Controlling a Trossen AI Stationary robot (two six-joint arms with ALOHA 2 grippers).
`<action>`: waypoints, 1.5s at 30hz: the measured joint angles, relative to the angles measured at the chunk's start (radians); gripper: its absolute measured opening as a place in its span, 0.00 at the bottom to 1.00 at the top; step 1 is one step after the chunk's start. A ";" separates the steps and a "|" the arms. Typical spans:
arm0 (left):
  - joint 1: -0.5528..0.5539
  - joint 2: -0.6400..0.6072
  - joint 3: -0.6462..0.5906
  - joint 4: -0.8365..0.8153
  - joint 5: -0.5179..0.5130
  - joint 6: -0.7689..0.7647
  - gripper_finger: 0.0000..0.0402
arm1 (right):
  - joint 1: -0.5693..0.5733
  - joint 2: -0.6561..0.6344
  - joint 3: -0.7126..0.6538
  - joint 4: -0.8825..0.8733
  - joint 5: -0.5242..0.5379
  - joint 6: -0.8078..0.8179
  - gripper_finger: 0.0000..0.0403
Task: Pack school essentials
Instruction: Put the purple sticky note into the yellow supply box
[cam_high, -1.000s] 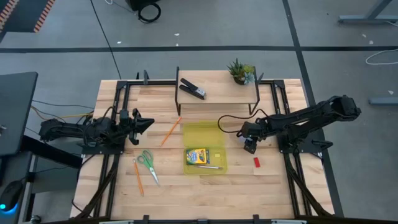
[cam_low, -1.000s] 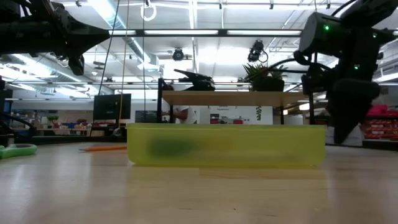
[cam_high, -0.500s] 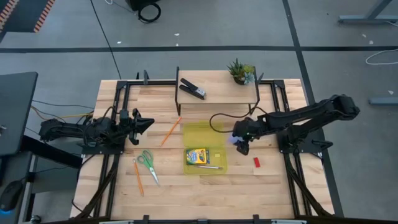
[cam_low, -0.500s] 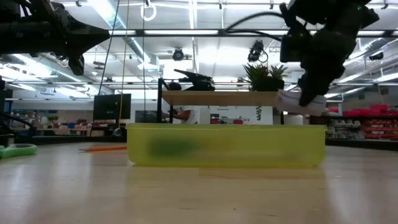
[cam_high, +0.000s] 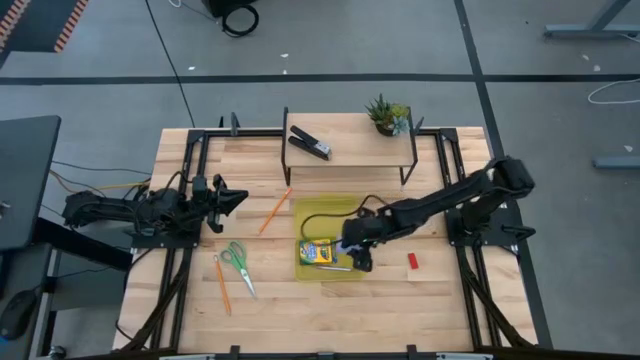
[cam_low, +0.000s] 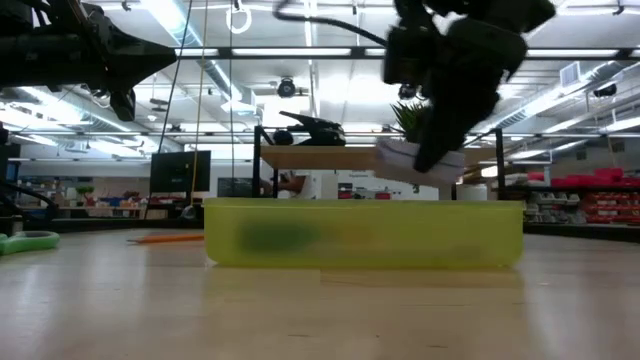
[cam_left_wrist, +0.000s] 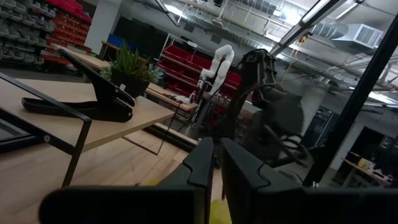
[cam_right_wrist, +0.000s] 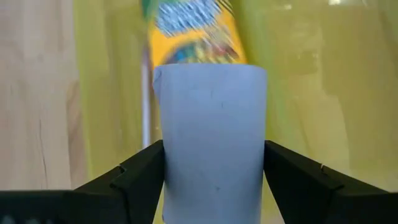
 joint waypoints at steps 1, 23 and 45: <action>0.000 0.000 0.000 0.000 0.000 0.000 0.09 | 0.003 0.027 0.027 -0.001 0.001 -0.014 0.66; 0.000 0.000 0.000 0.000 0.000 0.000 0.08 | 0.019 0.185 0.134 -0.139 -0.014 -0.051 0.66; 0.000 0.000 0.000 0.000 0.000 0.000 0.07 | 0.021 0.179 0.144 -0.166 -0.075 -0.042 0.94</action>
